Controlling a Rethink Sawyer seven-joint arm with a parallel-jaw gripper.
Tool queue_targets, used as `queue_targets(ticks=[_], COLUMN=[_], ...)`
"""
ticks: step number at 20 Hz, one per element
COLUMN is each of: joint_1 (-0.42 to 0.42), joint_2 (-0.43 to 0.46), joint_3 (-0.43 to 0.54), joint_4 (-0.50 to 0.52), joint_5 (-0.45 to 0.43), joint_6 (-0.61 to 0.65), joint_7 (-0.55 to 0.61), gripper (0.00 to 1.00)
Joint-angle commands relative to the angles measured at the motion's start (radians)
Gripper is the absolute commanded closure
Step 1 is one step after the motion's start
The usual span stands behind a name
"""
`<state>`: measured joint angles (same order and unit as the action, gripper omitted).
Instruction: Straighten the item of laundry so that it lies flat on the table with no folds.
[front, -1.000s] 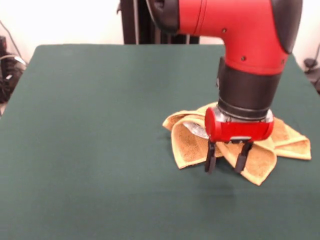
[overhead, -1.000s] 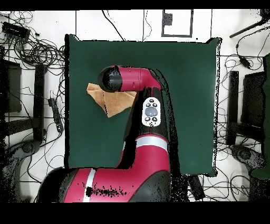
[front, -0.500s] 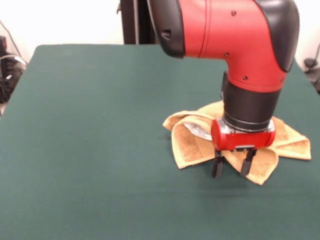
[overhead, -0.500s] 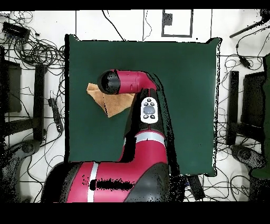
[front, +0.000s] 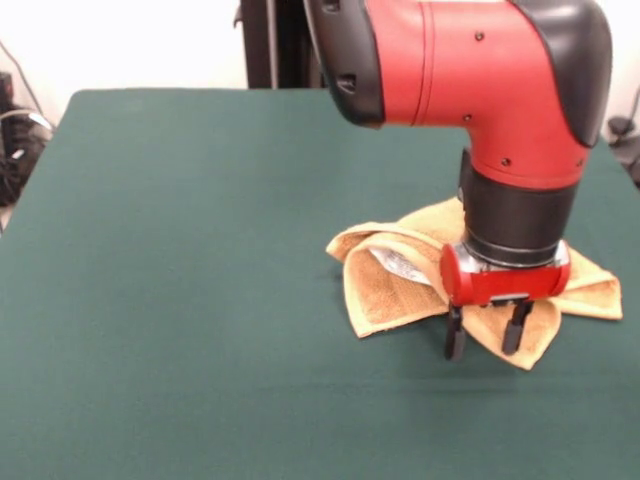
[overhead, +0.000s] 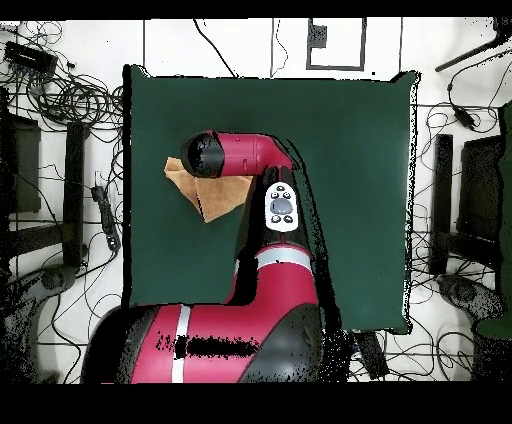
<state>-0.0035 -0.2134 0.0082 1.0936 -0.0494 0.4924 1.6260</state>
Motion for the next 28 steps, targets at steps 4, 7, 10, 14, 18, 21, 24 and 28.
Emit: queue_targets(ticks=[4,7,10,14,18,21,24,28], joint_1=[-0.004,-0.005,-0.016,-0.018,-0.014,-0.009,0.000,0.008], joint_2=[-0.070,-0.064,-0.034,-0.022,-0.016,-0.021,-0.029,-0.043], joint_3=[0.118,0.119,0.134,0.143,0.141,0.136,0.124,0.117], joint_4=[0.012,0.028,0.042,0.048,0.049,0.060,0.070,0.085], joint_5=[0.011,0.003,-0.013,-0.029,-0.032,-0.035,-0.040,-0.036], joint_6=[0.109,0.084,0.033,0.026,0.024,0.013,0.011,0.011], joint_7=[0.025,0.028,0.017,-0.005,0.000,0.007,0.016,0.032], gripper=[0.00,0.00,0.00,0.00,0.00,0.00,0.00,0.00])
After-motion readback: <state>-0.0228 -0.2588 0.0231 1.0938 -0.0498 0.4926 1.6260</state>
